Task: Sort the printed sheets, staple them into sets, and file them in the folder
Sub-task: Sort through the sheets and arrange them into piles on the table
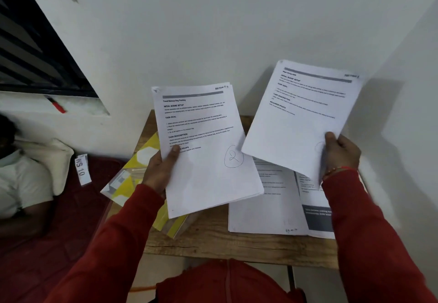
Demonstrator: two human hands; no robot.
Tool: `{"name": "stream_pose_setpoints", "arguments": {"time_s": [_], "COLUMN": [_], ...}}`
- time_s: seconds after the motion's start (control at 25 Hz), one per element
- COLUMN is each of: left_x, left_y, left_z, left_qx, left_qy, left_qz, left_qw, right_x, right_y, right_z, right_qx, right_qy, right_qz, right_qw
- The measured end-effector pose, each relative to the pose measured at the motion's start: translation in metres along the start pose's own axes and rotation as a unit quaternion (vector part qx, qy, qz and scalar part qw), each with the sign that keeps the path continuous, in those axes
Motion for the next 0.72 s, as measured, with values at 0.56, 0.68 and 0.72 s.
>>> {"name": "stream_pose_setpoints", "arguments": {"time_s": [0.56,0.68,0.72], "left_x": [-0.010,-0.009,-0.010], "left_y": [0.021,0.027,0.029], "left_z": [-0.009,-0.010,-0.009], "left_qx": [-0.075,-0.045,-0.035], "left_qy": [-0.147,-0.074,-0.045], "left_qz": [0.042,0.053,0.044], "left_qw": [0.985,0.995,0.997], "right_x": [-0.063,-0.063,-0.063], "right_y": [0.113,0.108,0.106], "right_z": [0.018,0.021,0.021], "right_qx": [-0.170,-0.170,-0.180], "right_qy": [-0.081,-0.085,-0.093], "right_qz": [-0.267,-0.249,-0.245], "right_qw": [0.945,0.950,0.948]}}
Point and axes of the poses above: each hand's wrist, its own y-axis away from the middle knuckle, its own x-axis out of the back of the hand, z = x × y, the point moved 2 cm from there along -y, towards the middle knuckle, and after that the axes turned 7 degrees about z, right-handed, at the moved point
